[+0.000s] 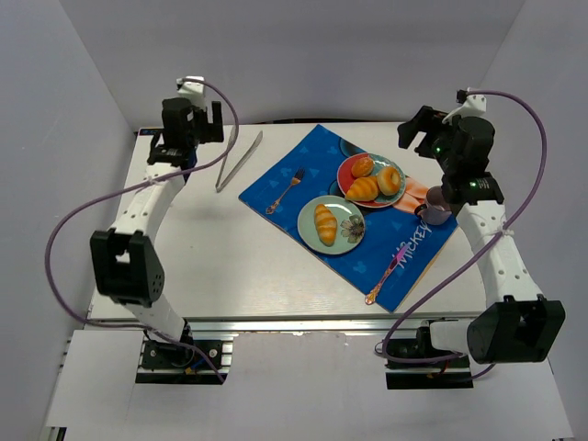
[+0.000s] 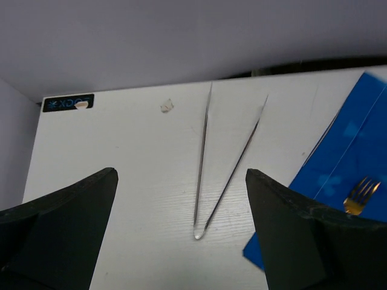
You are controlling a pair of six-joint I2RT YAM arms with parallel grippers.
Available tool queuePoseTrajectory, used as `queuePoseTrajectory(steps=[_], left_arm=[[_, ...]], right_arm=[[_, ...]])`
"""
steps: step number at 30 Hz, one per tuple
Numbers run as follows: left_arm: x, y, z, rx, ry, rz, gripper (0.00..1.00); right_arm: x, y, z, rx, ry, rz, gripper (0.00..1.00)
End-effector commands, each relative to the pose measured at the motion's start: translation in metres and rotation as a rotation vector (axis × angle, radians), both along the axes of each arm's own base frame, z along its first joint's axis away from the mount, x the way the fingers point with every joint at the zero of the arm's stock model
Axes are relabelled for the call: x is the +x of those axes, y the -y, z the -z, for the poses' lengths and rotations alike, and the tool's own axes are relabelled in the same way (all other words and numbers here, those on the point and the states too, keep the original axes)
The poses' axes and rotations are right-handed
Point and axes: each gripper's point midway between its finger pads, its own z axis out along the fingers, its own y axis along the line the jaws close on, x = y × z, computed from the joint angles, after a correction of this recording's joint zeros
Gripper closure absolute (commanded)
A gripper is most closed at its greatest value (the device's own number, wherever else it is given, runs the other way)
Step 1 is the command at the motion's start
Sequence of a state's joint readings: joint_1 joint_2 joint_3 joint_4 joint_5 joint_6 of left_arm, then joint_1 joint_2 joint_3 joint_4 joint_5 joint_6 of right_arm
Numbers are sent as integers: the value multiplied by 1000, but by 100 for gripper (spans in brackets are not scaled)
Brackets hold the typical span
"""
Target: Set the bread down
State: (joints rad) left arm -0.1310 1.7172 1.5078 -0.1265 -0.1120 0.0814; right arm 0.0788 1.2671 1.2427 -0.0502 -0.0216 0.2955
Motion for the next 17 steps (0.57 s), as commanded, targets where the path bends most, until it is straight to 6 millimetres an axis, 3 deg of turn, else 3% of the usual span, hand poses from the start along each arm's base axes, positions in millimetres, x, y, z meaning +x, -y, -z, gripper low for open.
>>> queuePoseTrajectory(steps=[1,2,3,4,5,7,8,12,17], left_arm=[[-39,-15,-31,-145,29,-143,2],[-48,-15,-23,-185,18,-158,2],[-55,-18,-29,-208,43,-176,2],[-68,-22,-49,-248,96,-202,2],[-76,-31,-43,-244,99,-255,2],[-93,-44,-62,-269,159,-321,2],[-101,-55,-62,-259,167,-382,2],[-117,-67,-76,-285,217,-451,2],[-120,-69,-81,-322,245,-469,2]], right_arm=[[7,-2,-11,41,13,7,11],[5,-4,-9,50,8,-7,11],[3,-7,-8,66,3,-18,11],[1,-13,-1,75,-8,-49,11],[-1,-15,1,78,-8,-63,11],[-7,-16,7,70,-14,-73,11],[-11,-15,5,63,-5,-73,11],[-19,-7,7,23,5,-45,11],[-26,-6,2,18,23,-41,11]])
